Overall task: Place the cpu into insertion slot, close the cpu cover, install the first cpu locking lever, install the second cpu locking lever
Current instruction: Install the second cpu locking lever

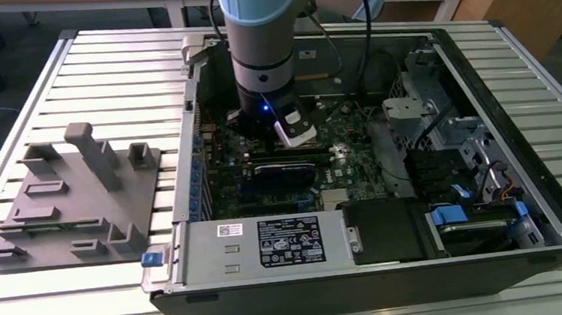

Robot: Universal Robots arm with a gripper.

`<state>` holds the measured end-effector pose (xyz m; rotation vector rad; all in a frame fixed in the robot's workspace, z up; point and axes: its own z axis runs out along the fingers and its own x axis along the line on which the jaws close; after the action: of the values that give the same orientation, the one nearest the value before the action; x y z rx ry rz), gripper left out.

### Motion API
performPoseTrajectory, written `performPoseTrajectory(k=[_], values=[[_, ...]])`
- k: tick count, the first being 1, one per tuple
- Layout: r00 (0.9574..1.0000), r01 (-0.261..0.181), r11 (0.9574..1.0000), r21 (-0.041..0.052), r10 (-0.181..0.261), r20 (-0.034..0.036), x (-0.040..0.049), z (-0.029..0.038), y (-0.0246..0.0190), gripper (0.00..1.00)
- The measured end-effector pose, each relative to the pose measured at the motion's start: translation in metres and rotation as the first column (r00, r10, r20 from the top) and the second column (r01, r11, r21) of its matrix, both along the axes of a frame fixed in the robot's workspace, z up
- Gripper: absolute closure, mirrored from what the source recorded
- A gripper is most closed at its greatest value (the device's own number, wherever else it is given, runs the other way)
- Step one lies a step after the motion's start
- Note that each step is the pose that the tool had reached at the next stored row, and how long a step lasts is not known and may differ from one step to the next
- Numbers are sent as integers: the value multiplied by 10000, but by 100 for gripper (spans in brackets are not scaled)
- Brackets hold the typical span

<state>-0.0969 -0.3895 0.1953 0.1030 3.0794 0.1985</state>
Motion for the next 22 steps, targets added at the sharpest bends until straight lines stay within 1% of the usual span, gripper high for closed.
performPoseTrajectory(k=[2, 5, 7, 11, 20, 22], values=[[10000, 2, 10000, 49, -2, 0, 0, -1, 1, 90], [10000, 1, 10000, 57, -1, 0, 0, 4, 0, 90], [10000, 0, 10000, 56, 0, 0, 3, 31, 0, 90], [10000, 0, 10000, 56, 0, 0, 11, 104, 0, 90], [10000, 1, 10000, 53, -1, -1, 23, 324, 0, 90], [10000, 1, 10000, 54, -1, -1, 24, 348, 0, 90]])
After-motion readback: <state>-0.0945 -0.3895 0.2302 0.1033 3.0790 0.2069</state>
